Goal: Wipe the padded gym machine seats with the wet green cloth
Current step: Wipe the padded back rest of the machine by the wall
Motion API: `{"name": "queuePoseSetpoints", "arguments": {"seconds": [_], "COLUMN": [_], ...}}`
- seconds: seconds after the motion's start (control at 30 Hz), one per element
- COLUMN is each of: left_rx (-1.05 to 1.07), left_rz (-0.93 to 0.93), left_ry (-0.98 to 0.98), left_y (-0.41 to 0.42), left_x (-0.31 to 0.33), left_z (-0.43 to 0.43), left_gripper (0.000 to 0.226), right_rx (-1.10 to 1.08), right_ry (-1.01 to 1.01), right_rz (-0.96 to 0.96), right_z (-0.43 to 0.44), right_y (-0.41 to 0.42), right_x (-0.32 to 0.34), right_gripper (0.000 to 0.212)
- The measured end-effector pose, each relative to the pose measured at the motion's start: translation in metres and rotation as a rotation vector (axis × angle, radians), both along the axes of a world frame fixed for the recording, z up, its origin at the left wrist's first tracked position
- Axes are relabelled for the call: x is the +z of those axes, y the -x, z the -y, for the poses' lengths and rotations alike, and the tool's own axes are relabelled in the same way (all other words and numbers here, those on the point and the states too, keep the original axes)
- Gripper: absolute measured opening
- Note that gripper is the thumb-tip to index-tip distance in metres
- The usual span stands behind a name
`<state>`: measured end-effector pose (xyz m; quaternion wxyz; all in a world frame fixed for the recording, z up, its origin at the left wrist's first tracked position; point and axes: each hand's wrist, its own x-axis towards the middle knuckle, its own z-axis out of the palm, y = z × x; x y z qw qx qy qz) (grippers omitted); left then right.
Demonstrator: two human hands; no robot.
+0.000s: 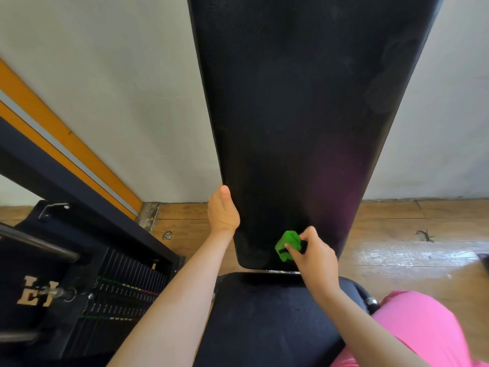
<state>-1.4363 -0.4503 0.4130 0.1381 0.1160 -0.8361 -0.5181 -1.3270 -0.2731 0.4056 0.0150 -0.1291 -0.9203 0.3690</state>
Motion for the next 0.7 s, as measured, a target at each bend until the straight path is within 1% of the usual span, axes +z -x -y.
{"name": "queuePoseSetpoints", "arguments": {"seconds": [0.1, 0.2, 0.27, 0.33, 0.4, 0.53, 0.7], "left_rx": [0.024, 0.039, 0.037, 0.041, 0.06, 0.086, 0.127], "left_rz": [0.04, 0.064, 0.063, 0.062, 0.083, 0.107, 0.048], "left_ry": [-0.004, -0.03, -0.037, -0.069, -0.129, -0.216, -0.235], "left_y": [-0.001, -0.002, -0.003, -0.004, -0.006, -0.014, -0.025], "left_x": [0.005, 0.006, 0.006, 0.005, 0.007, 0.015, 0.032], "left_z": [-0.002, -0.003, -0.003, -0.004, -0.007, -0.016, -0.027], "left_gripper": [0.045, 0.044, 0.048, 0.057, 0.064, 0.054, 0.052], "right_rx": [-0.021, -0.042, -0.068, -0.092, -0.102, -0.073, -0.001], "right_ry": [-0.003, 0.069, 0.111, 0.122, 0.137, 0.098, -0.035], "right_rz": [-0.008, -0.139, -0.241, -0.325, -0.368, -0.334, -0.16], "right_z": [-0.01, -0.014, -0.019, -0.027, -0.036, -0.046, -0.055], "right_y": [-0.001, 0.008, 0.014, 0.018, 0.02, 0.012, 0.003], "right_x": [0.0, 0.022, 0.041, 0.056, 0.065, 0.053, 0.021], "right_gripper": [0.033, 0.033, 0.032, 0.031, 0.031, 0.032, 0.035]}}
